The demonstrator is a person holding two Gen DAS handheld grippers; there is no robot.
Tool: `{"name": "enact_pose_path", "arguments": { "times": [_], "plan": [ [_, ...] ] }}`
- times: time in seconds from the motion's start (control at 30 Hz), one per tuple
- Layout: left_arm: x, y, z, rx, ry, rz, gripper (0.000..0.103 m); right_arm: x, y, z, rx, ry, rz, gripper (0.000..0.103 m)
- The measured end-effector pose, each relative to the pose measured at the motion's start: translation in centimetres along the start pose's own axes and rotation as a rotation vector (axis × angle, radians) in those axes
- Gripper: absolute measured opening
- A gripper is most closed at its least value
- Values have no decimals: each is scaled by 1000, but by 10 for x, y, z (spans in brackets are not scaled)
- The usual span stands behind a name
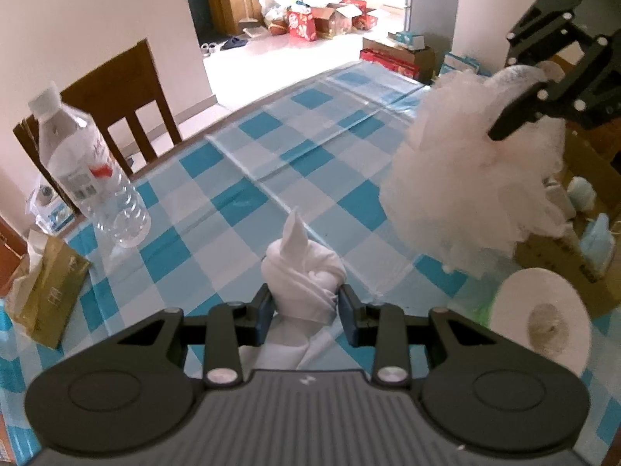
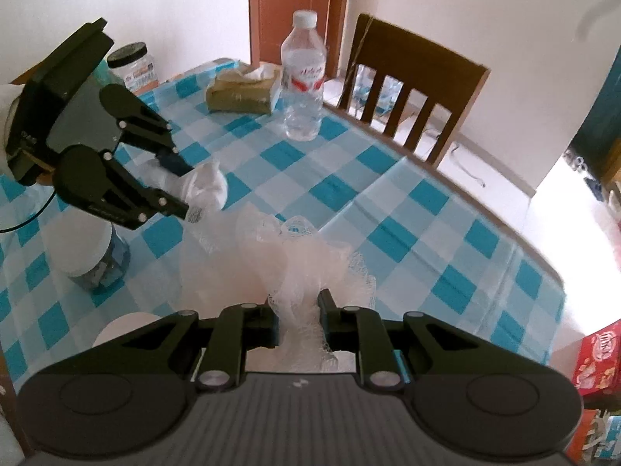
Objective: Organize soft objects
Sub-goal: 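Carry the bath puff and white cloth to the box and open both tools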
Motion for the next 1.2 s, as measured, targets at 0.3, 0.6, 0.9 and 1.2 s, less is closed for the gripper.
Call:
{"name": "enact_pose_path", "arguments": {
  "times": [0.3, 0.6, 0.9, 1.2],
  "plan": [
    [-43, 27, -11, 52, 34, 12, 34, -46, -10, 8, 1, 35, 59, 22],
    [-80, 103, -30, 199, 87, 100, 34, -100, -15, 49, 51, 27, 155, 22],
    [-78, 202, -57, 316, 155, 280, 35, -149, 2, 102, 149, 9, 266, 22],
    [-20, 277, -59, 298, 96, 395, 88, -158, 29, 150, 237, -46, 338, 21]
  ]
}}
Point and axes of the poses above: each gripper's, at about its wrist camera, not at the fingertips, and x roughly the way its jaws point, y to its right, z to its underside, the point moved 3 cm from there along x, roughly the way its jaws point, and after that the axes turned 2 degrees about -x, right-handed, at the moved point
